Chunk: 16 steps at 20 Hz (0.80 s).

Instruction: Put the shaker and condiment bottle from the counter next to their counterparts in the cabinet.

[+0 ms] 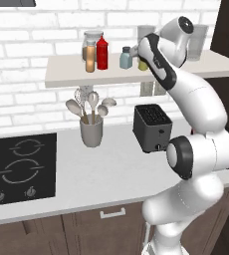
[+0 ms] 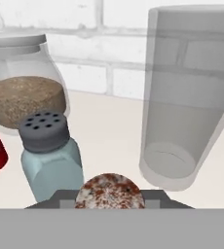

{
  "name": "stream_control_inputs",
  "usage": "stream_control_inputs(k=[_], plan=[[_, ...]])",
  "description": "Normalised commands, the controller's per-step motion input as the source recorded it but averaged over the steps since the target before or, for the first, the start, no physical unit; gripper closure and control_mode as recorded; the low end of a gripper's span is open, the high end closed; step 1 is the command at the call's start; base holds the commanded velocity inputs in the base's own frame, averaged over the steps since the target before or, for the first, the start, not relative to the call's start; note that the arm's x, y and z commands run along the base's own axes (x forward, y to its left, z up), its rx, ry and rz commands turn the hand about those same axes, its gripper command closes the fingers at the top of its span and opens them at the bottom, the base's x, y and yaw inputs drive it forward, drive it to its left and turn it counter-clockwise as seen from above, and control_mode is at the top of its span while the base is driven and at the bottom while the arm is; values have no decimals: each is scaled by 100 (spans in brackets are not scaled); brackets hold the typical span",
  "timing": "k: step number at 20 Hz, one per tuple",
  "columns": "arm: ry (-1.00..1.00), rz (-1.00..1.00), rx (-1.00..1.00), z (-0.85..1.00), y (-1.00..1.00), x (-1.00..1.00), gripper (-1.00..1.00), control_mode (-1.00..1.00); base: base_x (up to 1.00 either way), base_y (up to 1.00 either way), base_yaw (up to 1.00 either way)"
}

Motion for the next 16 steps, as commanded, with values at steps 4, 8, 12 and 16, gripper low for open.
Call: stream_control_inputs(k=[4,8,12,16], plan=[[0,0,0,-14,0,27,100,-100,0,0,0],[0,0,0,-13,0,27,100,-100,0,0,0],[0,0,0,-13,0,17,-100,-100,0,0,0],[0,7,0,-27,0,0,-100,-100,0,0,0]])
